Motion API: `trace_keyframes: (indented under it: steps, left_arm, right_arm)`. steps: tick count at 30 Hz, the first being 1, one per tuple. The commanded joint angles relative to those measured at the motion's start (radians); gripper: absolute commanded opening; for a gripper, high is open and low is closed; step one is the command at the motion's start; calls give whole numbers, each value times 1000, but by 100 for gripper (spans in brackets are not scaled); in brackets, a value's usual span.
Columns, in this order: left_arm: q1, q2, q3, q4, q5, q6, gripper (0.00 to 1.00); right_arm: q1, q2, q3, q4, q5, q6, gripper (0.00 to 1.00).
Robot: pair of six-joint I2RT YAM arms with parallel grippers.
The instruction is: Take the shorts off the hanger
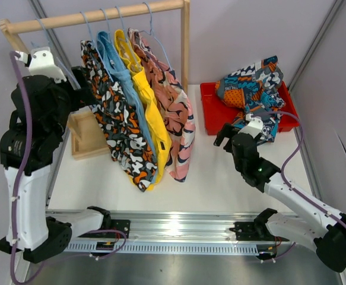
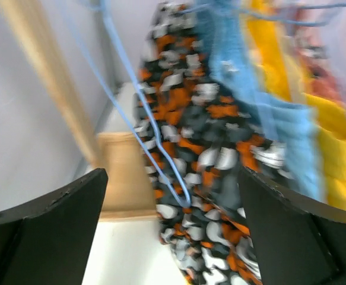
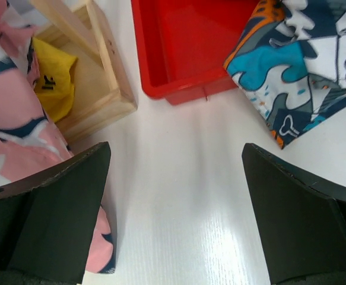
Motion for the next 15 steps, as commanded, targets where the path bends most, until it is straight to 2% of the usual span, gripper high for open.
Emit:
trace_keyframes:
  steps: [1, 5, 11, 15]
  left_arm:
    - [-99, 17, 98, -58, 94, -70, 99]
    - [-284, 95, 163, -27, 146, -104, 99]
    - [-391, 239, 359, 0, 198, -142, 99]
    - [-391, 305, 381, 66, 304, -173, 99]
  right_arm:
    - [6, -2, 108, 2, 101, -44, 99]
    - [6, -2, 160, 2, 100, -63, 100]
    - [7, -48, 143, -29, 109, -60, 99]
    - [4, -92, 105, -41, 124, -64, 99]
